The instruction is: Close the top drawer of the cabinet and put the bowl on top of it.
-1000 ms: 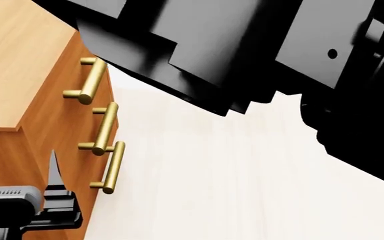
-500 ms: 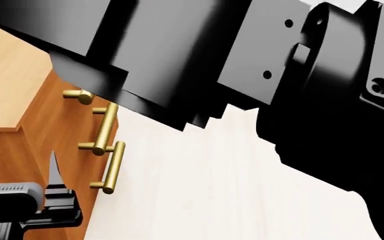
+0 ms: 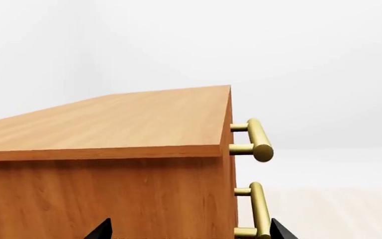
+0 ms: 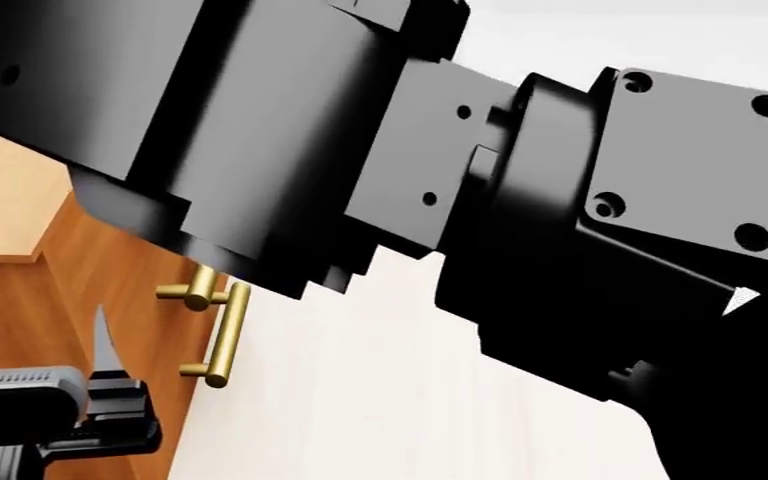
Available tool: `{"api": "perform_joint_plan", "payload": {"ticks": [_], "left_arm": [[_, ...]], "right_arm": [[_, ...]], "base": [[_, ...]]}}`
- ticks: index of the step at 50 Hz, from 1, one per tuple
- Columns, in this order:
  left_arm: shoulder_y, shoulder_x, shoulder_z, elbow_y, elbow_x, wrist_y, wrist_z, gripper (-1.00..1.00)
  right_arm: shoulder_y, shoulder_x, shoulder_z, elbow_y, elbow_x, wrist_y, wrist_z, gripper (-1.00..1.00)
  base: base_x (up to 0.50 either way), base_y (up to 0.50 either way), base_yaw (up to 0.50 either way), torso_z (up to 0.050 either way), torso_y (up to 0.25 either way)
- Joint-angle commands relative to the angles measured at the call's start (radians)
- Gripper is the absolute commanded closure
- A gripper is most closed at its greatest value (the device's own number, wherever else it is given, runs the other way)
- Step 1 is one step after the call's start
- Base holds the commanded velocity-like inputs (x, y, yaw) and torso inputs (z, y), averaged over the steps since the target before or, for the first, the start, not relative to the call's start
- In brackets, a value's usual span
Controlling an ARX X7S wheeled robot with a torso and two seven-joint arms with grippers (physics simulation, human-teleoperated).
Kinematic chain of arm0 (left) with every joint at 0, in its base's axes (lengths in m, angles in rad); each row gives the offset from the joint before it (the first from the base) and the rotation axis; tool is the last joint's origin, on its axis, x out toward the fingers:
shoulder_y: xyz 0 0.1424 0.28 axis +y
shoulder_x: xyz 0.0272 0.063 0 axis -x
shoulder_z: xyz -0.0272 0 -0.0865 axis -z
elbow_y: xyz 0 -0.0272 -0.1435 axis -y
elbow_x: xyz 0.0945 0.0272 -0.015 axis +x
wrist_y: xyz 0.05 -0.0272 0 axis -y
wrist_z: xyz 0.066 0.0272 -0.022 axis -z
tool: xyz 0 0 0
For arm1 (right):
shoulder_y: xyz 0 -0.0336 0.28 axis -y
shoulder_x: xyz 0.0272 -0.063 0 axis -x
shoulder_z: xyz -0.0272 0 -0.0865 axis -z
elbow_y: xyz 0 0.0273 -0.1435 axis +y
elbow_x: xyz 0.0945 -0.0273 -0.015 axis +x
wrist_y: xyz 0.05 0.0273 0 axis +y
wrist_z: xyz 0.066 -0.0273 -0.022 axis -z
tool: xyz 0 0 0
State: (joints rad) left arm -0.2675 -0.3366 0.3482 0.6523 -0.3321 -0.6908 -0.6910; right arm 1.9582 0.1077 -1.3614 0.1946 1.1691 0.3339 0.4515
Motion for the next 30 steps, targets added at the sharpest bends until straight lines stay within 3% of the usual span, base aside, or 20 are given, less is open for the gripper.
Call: {"api": "perform_joint_plan", "payload": {"ticks": [1,30], "left_arm": [[0.006,-0.007,-0.001,-0.021,0.006,0.021,0.0,-1.0],[0.006,-0.008,-0.005,-0.057,-0.004,0.048,0.007,-1.0]], "right_arm": [[-0.041,-0.029,-0.007,0.044,-0.047,-0.031,-0.02,1.0],[-0.126,-0.105,-0.061,0.111,-0.068,-0.114,-0.075,1.0]], "base": [[0.0,0.0,0.0,0.0,0.0],[0.0,0.0,0.0,0.0,0.0]]}}
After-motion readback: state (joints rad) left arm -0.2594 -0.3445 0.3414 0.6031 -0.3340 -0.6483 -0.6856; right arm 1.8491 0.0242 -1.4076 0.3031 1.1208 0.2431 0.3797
